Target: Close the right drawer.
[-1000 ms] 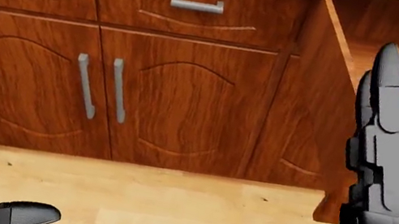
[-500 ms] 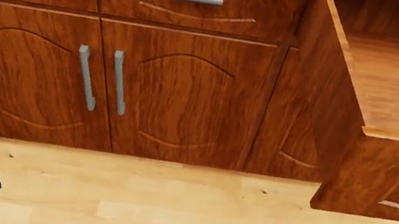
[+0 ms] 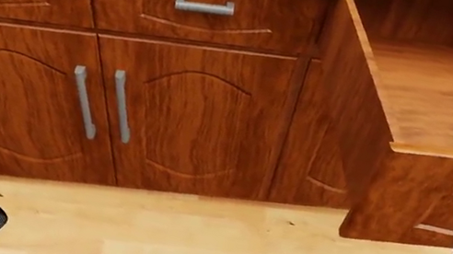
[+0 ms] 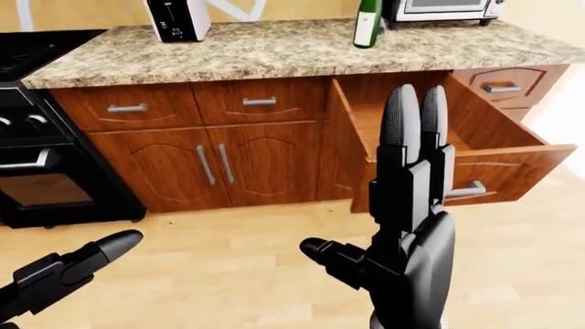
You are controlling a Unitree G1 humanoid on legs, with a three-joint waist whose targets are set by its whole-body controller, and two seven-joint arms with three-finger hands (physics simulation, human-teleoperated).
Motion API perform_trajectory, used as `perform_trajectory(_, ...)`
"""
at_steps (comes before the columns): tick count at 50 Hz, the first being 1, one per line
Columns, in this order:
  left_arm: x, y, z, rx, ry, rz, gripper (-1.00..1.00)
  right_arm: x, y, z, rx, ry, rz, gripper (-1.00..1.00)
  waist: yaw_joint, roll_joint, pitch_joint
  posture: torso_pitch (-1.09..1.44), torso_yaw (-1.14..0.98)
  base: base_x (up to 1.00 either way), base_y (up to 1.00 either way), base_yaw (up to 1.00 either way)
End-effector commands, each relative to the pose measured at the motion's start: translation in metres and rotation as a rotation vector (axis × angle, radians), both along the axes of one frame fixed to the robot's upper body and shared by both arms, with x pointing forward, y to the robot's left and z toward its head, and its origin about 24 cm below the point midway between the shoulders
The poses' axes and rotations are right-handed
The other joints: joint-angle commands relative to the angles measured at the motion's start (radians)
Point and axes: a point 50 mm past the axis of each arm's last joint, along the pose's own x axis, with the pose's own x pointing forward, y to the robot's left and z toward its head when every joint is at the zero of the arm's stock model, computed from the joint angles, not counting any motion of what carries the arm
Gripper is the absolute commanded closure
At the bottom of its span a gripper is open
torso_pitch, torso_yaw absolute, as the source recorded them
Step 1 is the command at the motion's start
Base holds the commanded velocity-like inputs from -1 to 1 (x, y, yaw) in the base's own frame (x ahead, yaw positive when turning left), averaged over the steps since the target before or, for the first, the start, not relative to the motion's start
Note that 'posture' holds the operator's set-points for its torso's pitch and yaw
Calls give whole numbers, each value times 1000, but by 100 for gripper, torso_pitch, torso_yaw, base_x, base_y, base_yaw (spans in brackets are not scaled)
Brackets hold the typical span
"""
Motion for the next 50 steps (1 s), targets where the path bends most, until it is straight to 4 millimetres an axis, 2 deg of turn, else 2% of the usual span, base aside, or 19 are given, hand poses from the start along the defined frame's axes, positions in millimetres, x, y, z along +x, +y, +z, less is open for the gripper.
perform_trajectory(1,-4,-1,4,4,-38,-4,-100,-6,2,7,-1,-53,16,-100,5,14,4,0,0,0,0,-27)
perform_trajectory(2,-4,-1,4,4,-38,-4,-100,-6,2,7,-2,-51,16,-100,6,-16,0,0,0,0,0,-27)
perform_trajectory(5,-4,-1,4,4,-36,-6,-100,-5,2,6,-2,-48,18,-100,0,-1,-5,0,0,0,0,-28)
perform_trajectory(9,-4,-2,4,5,-35,-8,-100,-5,2,5,-1,-45,23,-100,1,-32,-5,0,0,0,0,-28)
perform_trajectory(11,-4,-2,4,5,-36,-9,-100,-5,2,5,0,-42,22,-100,4,-60,-6,0,0,0,0,-29)
perform_trajectory(13,-4,-2,4,4,-33,-9,-100,-5,2,5,4,-42,23,-100,0,-121,-25,0,0,0,0,-29)
perform_trajectory(14,-4,-2,4,5,-34,-9,-100,-5,2,5,3,-42,24,-100,-12,-84,-13,0,0,0,0,-28)
perform_trajectory(16,-4,-2,4,5,-35,-10,-100,-5,2,5,5,-39,23,-100,-12,-90,-8,0,0,0,0,-29)
perform_trajectory(22,-4,-2,4,7,-34,-11,-100,-4,2,4,7,-32,23,-100,-2,-38,13,0,0,0,0,-29)
perform_trajectory(26,-5,-3,3,8,-34,-13,-100,-4,2,3,7,-31,25,-100,7,47,0,0,0,0,0,-29)
perform_trajectory(27,-5,-3,3,8,-34,-13,-100,-4,2,3,7,-31,25,-100,14,6,10,0,0,0,0,-30)
perform_trajectory(29,-4,-3,3,4,-31,-15,-100,-4,2,3,12,-33,29,-100,6,16,6,0,0,0,0,-31)
perform_trajectory(35,-4,-2,4,3,-32,-10,-100,-4,2,3,10,-34,29,-100,5,-42,-1,0,0,0,0,-35)
perform_trajectory(39,-4,-2,4,4,-33,-11,-100,-4,2,3,13,-33,28,-100,-4,-132,-17,0,0,0,0,-36)
perform_trajectory(40,-4,-2,4,3,-32,-11,-100,-4,2,3,14,-34,28,-100,-10,-94,-12,0,0,0,0,-35)
perform_trajectory(41,-4,-2,4,3,-32,-11,-100,-4,2,3,13,-34,29,-100,-5,-105,-14,0,0,0,0,-35)
perform_trajectory(42,-4,-2,4,3,-33,-11,-100,-4,2,3,13,-34,29,-100,-13,-97,-13,0,0,0,0,-36)
perform_trajectory(48,-4,-2,4,3,-32,-12,-100,-3,3,2,14,-29,36,-100,-2,-37,11,0,0,0,0,-36)
perform_trajectory(50,-4,-2,4,3,-32,-13,-100,-3,3,2,15,-28,34,-100,-1,0,11,0,0,0,0,-36)
